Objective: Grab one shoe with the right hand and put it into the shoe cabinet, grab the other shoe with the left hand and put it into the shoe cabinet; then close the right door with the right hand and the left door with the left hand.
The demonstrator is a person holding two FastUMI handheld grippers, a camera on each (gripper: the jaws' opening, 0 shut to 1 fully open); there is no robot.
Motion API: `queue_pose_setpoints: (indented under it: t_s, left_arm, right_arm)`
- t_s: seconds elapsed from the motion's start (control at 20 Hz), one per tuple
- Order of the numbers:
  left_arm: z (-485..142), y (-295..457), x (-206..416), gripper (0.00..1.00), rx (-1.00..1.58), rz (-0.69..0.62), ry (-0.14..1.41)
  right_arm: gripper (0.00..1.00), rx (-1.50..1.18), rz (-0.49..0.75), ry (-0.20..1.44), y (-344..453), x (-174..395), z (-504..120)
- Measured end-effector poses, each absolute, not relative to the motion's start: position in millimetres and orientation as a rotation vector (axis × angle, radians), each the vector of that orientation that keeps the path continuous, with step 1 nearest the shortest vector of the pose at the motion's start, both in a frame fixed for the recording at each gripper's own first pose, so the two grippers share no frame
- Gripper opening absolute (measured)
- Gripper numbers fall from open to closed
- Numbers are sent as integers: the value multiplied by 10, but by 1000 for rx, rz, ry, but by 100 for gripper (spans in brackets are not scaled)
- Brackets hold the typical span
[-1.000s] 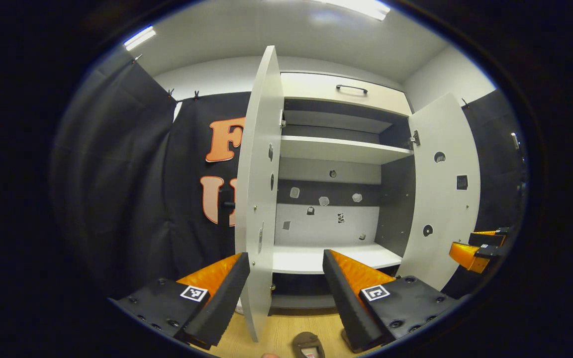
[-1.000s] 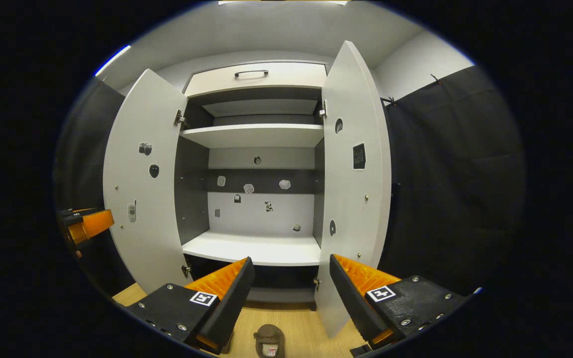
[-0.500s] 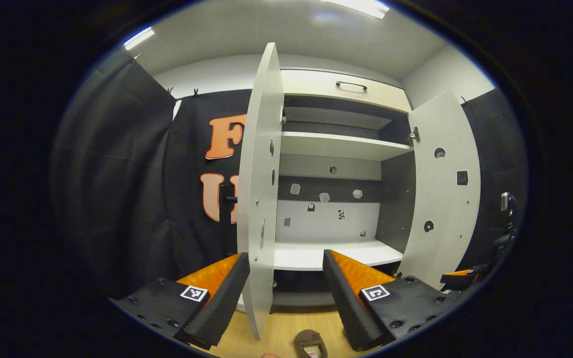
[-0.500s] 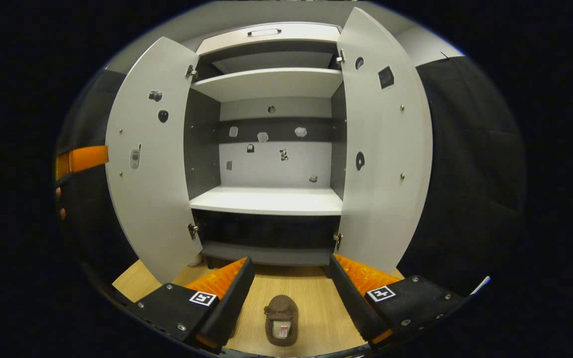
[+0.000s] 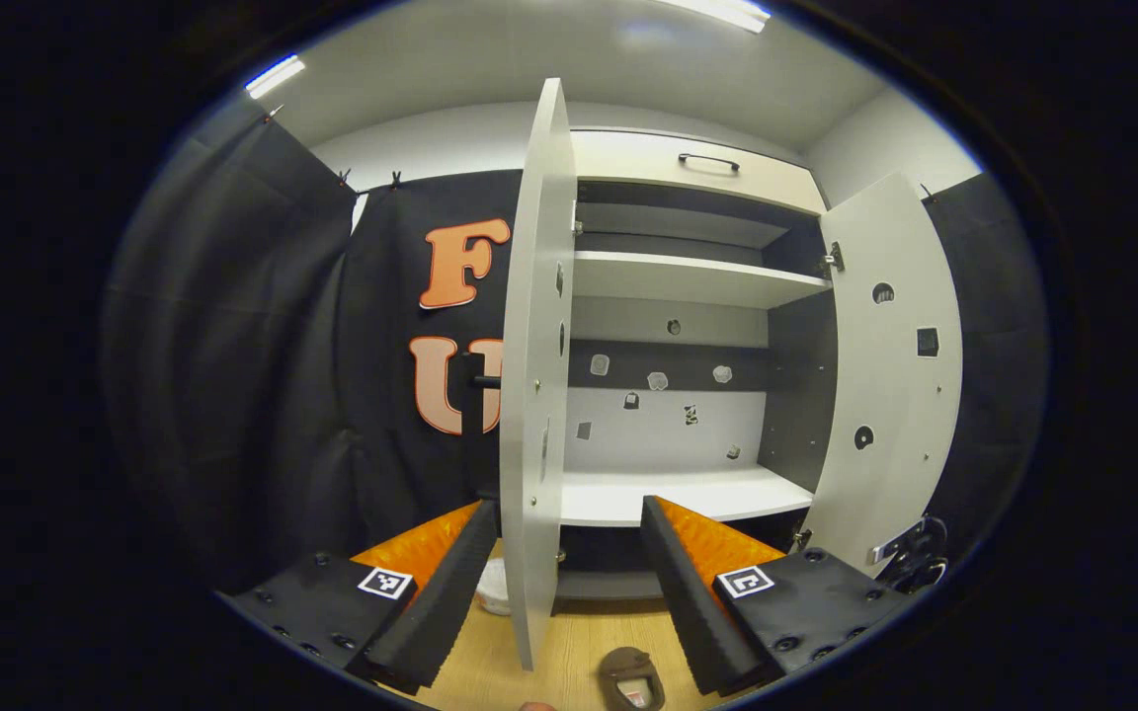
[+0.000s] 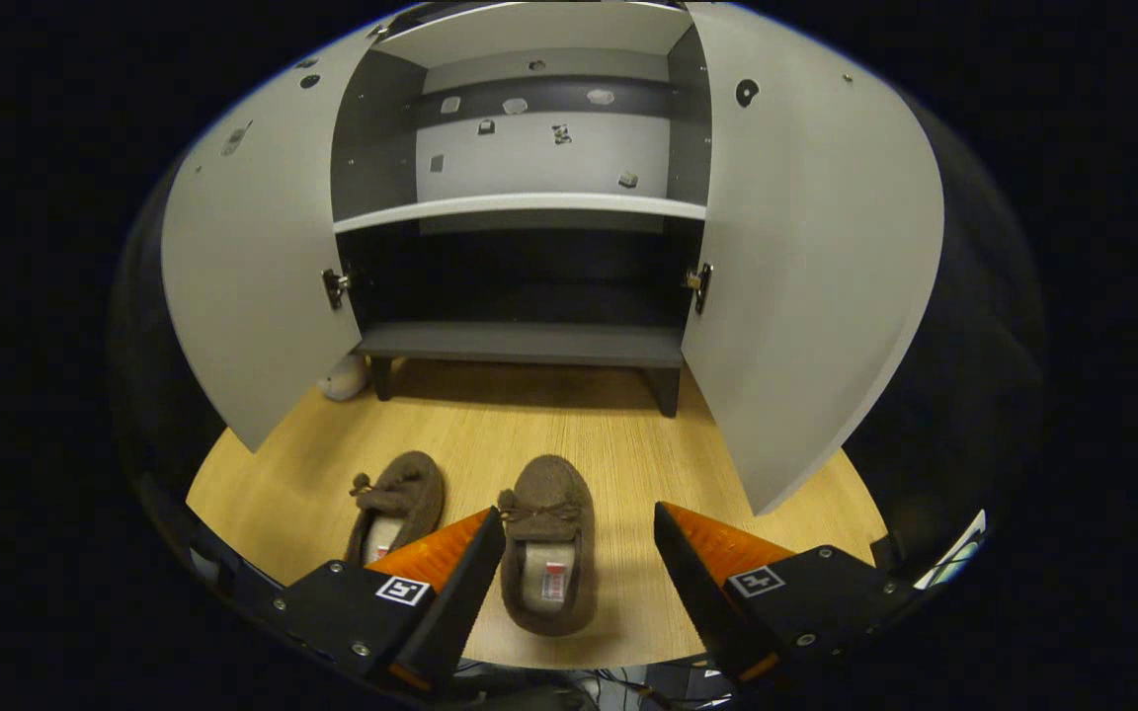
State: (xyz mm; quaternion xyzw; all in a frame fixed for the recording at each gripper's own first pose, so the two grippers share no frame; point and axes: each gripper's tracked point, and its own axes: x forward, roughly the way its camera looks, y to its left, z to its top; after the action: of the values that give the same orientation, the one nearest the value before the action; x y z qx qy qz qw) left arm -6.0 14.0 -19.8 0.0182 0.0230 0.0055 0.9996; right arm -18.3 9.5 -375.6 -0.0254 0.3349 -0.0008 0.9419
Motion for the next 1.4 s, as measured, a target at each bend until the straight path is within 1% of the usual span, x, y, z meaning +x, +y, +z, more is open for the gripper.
queue_pose_setpoints:
  t_s: [0.05, 0.1, 0.15, 0.2, 0.25, 0.3, 0.35, 0.4, 0.45, 0.5, 0.55, 0.6, 0.65, 0.7, 0.75, 0.8, 0.85, 0.9, 0.95, 1.05, 1.1, 1.2, 1.3, 1.35, 1.4]
  left_arm:
    - [-214, 156, -64, 93, 37, 16, 51]
    - [-223, 166, -61, 96, 37, 19, 55]
    - [-240, 184, -77, 96, 40, 24, 60]
    - [-246, 211, -81, 99, 44, 29, 61]
    - [-253, 231, -87, 96, 49, 34, 64]
    - [-265, 251, -80, 96, 55, 38, 70]
    - [-289, 262, -76, 96, 60, 43, 76]
    - [-306, 284, -80, 96, 63, 48, 79]
    - [-297, 299, -86, 99, 65, 52, 75]
    - [-287, 311, -86, 99, 67, 55, 70]
    - [-293, 327, -96, 96, 68, 60, 69]
    - [-291, 348, -91, 96, 68, 67, 69]
    - [-292, 360, -89, 96, 66, 70, 70]
    - [-314, 372, -108, 96, 64, 72, 73]
    - [-331, 379, -112, 93, 63, 74, 78]
    - [-340, 387, -114, 96, 61, 76, 81]
    - [-348, 390, -119, 99, 59, 76, 83]
    - [-355, 383, -130, 96, 57, 75, 83]
    - [-350, 382, -129, 96, 59, 76, 81]
    - [-330, 404, -130, 96, 65, 79, 74]
    - [-316, 396, -127, 99, 66, 79, 71]
    - [-296, 368, -131, 99, 64, 72, 65]
    - [-257, 374, -151, 96, 76, 81, 51]
    - [-234, 355, -163, 99, 83, 81, 42]
    - [-218, 326, -160, 99, 85, 75, 35]
  right_arm:
    - [93, -64, -5, 712, 71, -185, -3917]
    - [93, -70, -15, 747, 52, -179, -4086]
    - [90, -62, -20, 782, 31, -218, -4237]
    - [89, -55, -29, 802, 24, -211, -4358]
    - [84, -60, -39, 813, -4, -188, -4462]
    - [80, -69, -49, 825, -39, -170, -4573]
    - [72, -71, -52, 835, -44, -146, -4657]
    - [68, -66, -51, 850, -40, -141, -4709]
    - [61, -57, -53, 864, -36, -133, -4761]
    - [57, -52, -60, 870, -47, -110, -4824]
    - [50, -55, -68, 873, -72, -81, -4864]
    - [48, -52, -68, 880, -60, -73, -4919]
    - [43, -40, -62, 889, -34, -71, -4958]
    - [36, -26, -62, 893, -7, -57, -4982]
    - [29, -17, -66, 895, 15, -42, -4989]
    - [24, -30, -76, 896, 8, -38, -4995]
    - [12, -49, -78, 894, 7, -25, -4971]
    - [7, -55, -78, 891, 3, -25, -4934]
    - [3, -53, -77, 882, 9, -18, -4867]
    - [1, -43, -77, 852, 15, 36, -4678]
    - [1, -38, -75, 836, 8, 64, -4557]
    - [1, -19, -74, 797, 22, 137, -4323]
    - [1, 3, -88, 751, 23, 245, -4067]
    - [0, 9, -91, 722, 17, 297, -3911]
    - [1, 13, -86, 697, 22, 347, -3733]
